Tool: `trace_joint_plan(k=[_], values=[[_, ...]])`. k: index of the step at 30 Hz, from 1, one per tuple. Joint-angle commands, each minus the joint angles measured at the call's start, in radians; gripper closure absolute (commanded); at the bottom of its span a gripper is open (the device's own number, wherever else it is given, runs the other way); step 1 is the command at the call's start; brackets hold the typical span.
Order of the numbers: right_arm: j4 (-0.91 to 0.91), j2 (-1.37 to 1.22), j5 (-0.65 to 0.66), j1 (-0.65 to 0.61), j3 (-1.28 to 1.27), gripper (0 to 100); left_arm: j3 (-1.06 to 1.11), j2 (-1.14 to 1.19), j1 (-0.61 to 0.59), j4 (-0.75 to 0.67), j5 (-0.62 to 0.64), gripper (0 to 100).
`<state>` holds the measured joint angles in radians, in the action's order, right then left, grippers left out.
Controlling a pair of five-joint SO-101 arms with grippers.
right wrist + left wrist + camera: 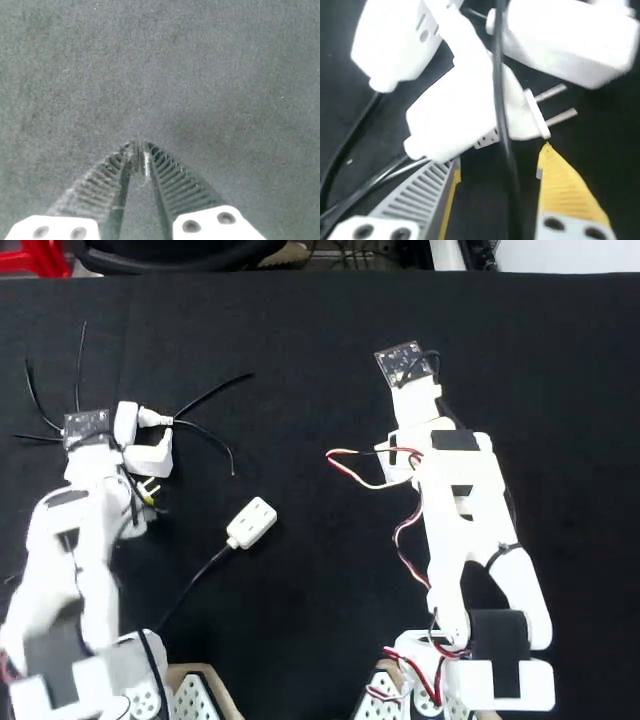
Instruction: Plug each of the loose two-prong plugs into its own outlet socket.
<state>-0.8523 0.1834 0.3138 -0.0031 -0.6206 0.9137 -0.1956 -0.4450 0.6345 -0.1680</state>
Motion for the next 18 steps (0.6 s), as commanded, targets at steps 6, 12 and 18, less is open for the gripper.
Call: trace_joint_plan(k=[6,12,18], values=[[0.014,0.002,0.002,-0.017,0.008,98.4,-0.206,0.109,-0.005,-0.008,0.117,76],[0.015,0.002,0.002,-0.017,0.008,98.4,-0.177,0.061,-0.008,-0.011,0.150,76],[0.015,0.002,0.003,-0.017,0.008,98.4,-0.071,-0.153,-0.002,-0.017,0.153,76]])
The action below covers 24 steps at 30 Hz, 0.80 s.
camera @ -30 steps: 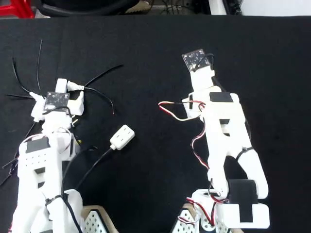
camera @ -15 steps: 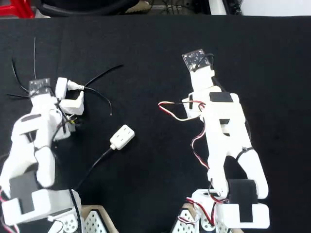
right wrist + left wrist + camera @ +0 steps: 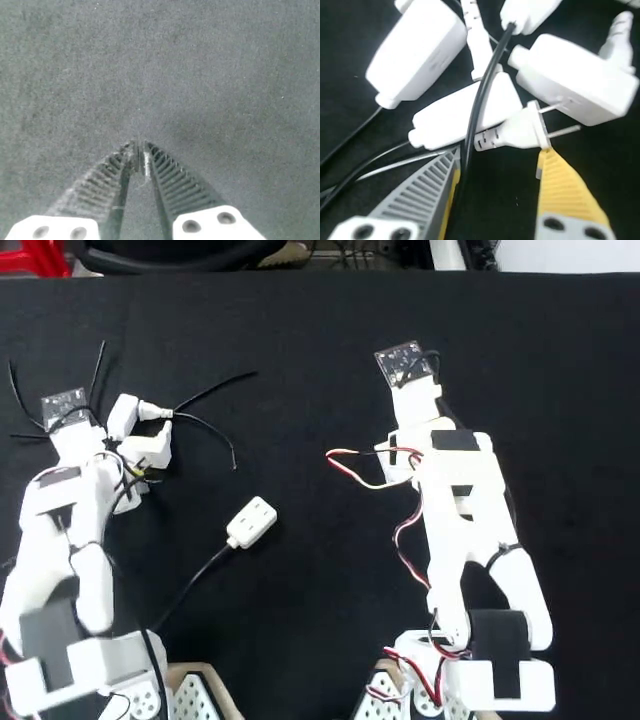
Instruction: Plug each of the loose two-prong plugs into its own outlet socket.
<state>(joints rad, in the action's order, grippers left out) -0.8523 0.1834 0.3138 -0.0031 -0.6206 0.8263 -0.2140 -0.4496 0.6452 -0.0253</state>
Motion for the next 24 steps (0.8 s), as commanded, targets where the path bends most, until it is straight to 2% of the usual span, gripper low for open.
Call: trace_joint_plan(k=[1,4,6,8,13,15,19,24], values=[[0.015,0.002,0.003,-0.017,0.008,98.4,0.028,-0.173,0.013,-0.031,0.011,76],[0.015,0.002,0.003,-0.017,0.008,98.4,0.062,-0.236,0.051,-0.081,0.021,76],[0.014,0.002,0.003,-0.017,0.007,98.4,0.082,-0.218,0.074,-0.164,0.034,76],[0.014,0.002,0.003,-0.017,0.007,98.4,0.082,-0.180,0.085,-0.180,0.025,76],[0.014,0.002,0.003,-0.017,0.007,98.4,0.041,-0.058,0.074,-0.173,0.021,76],[0.014,0.002,0.003,-0.017,0.007,98.4,0.041,-0.025,0.082,-0.160,-0.018,76],[0.014,0.002,0.003,-0.017,0.007,98.4,0.033,-0.020,0.101,-0.058,-0.084,76],[0.012,0.002,0.003,-0.017,0.007,98.4,0.033,-0.018,0.110,-0.048,-0.089,76]])
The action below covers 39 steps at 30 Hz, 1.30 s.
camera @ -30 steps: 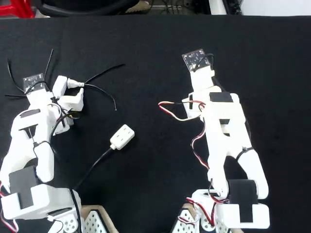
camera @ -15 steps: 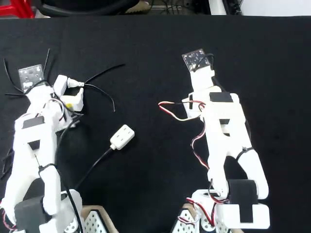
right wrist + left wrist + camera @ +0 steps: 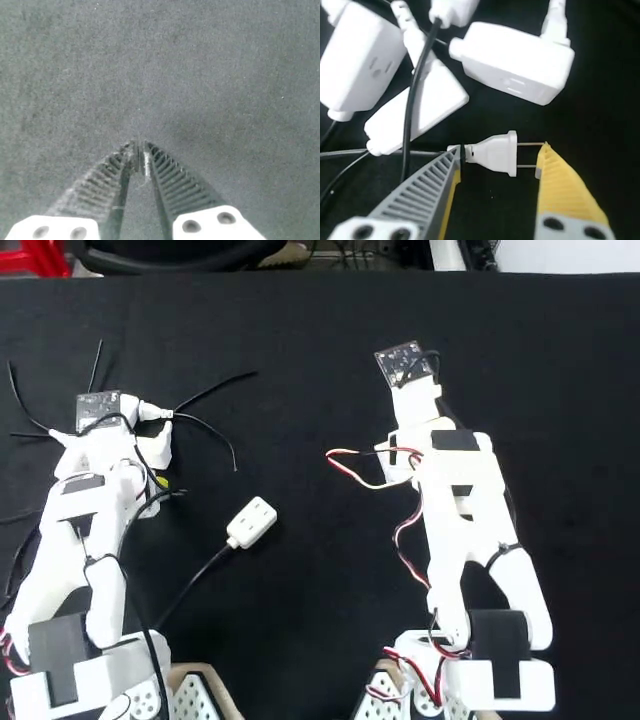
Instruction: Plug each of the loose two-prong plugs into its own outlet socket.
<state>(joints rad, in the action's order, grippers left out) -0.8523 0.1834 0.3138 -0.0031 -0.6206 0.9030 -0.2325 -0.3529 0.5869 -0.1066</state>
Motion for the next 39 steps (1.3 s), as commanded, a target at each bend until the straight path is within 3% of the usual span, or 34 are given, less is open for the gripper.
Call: trace_joint_plan(k=[1,6,12,17,25,30,34,39], values=[[0.012,0.002,0.003,-0.017,0.007,98.4,-0.044,0.000,0.013,0.012,-0.008,76],[0.012,0.004,0.003,-0.017,0.007,98.4,-0.044,0.000,0.019,0.054,-0.040,76],[0.012,0.007,0.003,-0.017,0.007,98.4,-0.051,-0.008,0.117,0.158,-0.080,76],[0.012,0.005,0.021,-0.017,0.007,98.4,-0.038,-0.149,0.107,0.192,-0.071,76],[0.011,0.005,0.026,-0.017,0.007,98.4,0.076,-0.479,-0.044,0.204,0.124,76],[0.011,0.004,0.025,-0.017,0.007,98.4,0.053,-0.315,-0.104,0.121,0.183,76],[0.011,0.004,0.028,-0.017,0.007,98.4,-0.076,-0.087,-0.194,0.173,0.219,76],[0.012,0.005,0.029,-0.017,0.007,98.4,-0.159,0.060,-0.191,0.203,0.281,76]])
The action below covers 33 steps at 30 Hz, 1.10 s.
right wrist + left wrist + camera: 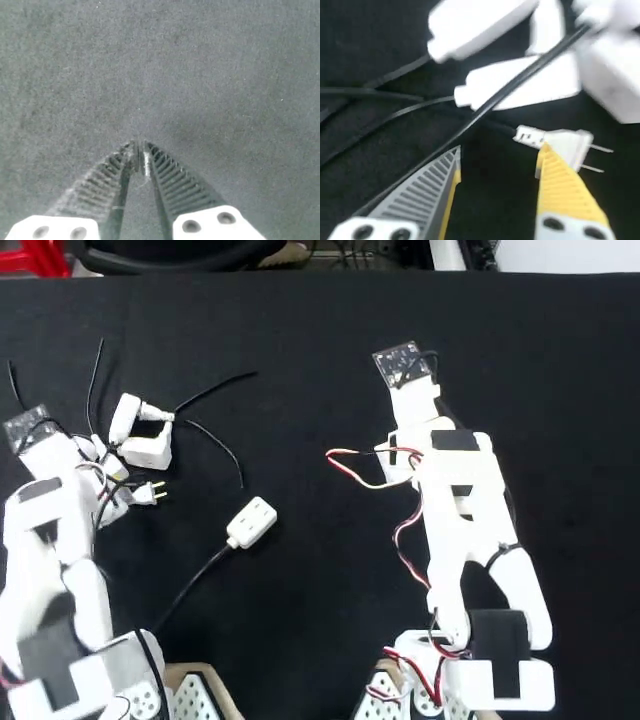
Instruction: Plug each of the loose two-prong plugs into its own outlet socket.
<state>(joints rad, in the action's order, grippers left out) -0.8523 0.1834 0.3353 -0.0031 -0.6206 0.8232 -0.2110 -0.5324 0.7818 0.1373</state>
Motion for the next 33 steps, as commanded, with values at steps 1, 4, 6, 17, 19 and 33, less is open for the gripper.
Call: trace_joint_plan(k=[1,4,6,17,19,33], values=[[0.012,0.005,0.006,-0.017,0.007,98.4,-0.085,0.051,-0.007,0.006,0.060,76],[0.012,0.004,0.006,-0.017,0.007,98.4,-0.070,0.071,0.035,-0.049,0.092,76],[0.012,0.004,0.005,-0.017,0.007,98.4,-0.059,0.075,0.051,-0.069,0.097,76],[0.012,0.004,0.008,-0.017,0.007,98.4,-0.088,0.014,0.104,0.064,0.089,82],[0.009,0.007,0.012,-0.028,0.010,98.4,-0.087,-0.057,0.104,0.123,0.089,82],[-0.250,-0.188,0.284,-0.554,0.449,90.2,0.211,-0.799,-0.257,0.224,-0.032,82]])
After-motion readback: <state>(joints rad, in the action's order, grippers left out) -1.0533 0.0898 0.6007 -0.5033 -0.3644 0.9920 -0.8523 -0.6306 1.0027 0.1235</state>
